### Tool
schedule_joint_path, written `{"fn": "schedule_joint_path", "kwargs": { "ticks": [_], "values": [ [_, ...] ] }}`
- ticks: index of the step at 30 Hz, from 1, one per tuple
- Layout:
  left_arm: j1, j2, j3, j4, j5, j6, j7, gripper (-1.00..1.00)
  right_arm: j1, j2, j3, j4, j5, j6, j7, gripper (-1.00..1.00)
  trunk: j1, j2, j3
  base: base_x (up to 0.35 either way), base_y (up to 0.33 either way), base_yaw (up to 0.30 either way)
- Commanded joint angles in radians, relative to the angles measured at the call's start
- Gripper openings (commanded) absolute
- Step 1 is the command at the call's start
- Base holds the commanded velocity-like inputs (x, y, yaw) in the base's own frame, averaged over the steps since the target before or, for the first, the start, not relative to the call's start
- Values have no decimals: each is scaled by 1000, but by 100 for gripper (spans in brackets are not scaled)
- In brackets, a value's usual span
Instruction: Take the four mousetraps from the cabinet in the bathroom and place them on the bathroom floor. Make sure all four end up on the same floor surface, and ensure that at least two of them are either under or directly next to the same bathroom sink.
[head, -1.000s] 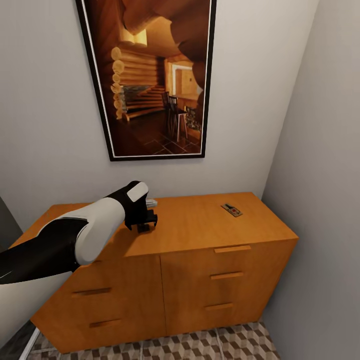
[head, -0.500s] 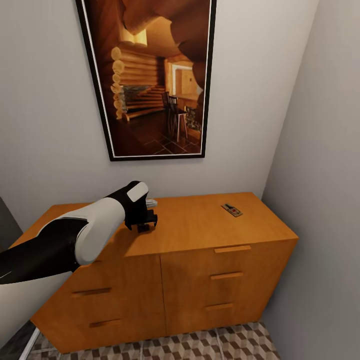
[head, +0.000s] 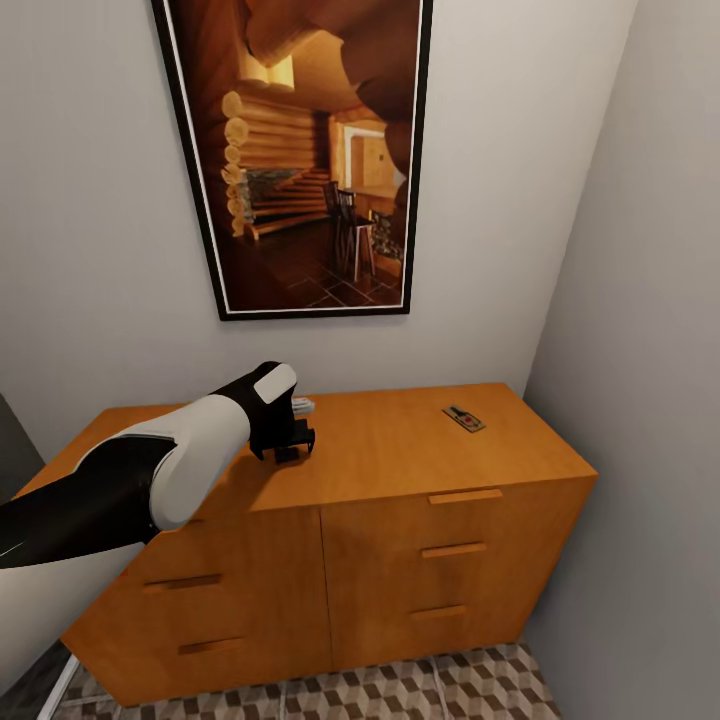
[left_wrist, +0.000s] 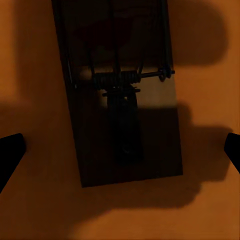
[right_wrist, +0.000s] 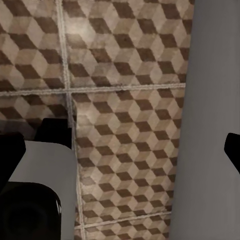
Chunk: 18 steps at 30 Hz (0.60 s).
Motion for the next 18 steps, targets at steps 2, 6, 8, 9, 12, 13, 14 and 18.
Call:
{"fn": "schedule_joint_path", "kwargs": {
  "ticks": [2,6,8,9,12,13,14,18],
  "values": [
    [1,0,3,0,10,1,12,100,-1,0,8,0,-8,4,-1,100,0,0,-1,0,0,0],
    [1,0,3,0,10,1,11,100,-1,0,8,-1,-8,4,-1,100,0,0,-1,0,0,0],
    [1,0,3,0,10,1,11,100,0,0,8,-1,-8,4,-1,100,0,0,-1,0,0,0],
    [1,0,3,0,10,1,11,100,0,0,8,-1,-8,4,-1,100,0,0,-1,0,0,0],
    [1,0,3,0,10,1,12,100,0,0,8,0,-8,4,-1,100,0,0,-1,0,0,0],
    [1,0,3,0,10,1,12,100,0,0,8,0,-8,4,-1,100,0,0,-1,0,0,0],
    [1,0,3,0,10,1,12,100,0,0,8,0,-8,4,-1,100,0,0,-1,0,0,0],
    [1,0,4,0,10,1,12,100,0,0,8,0,-8,4,-1,100,0,0,-1,0,0,0]
  ]
}}
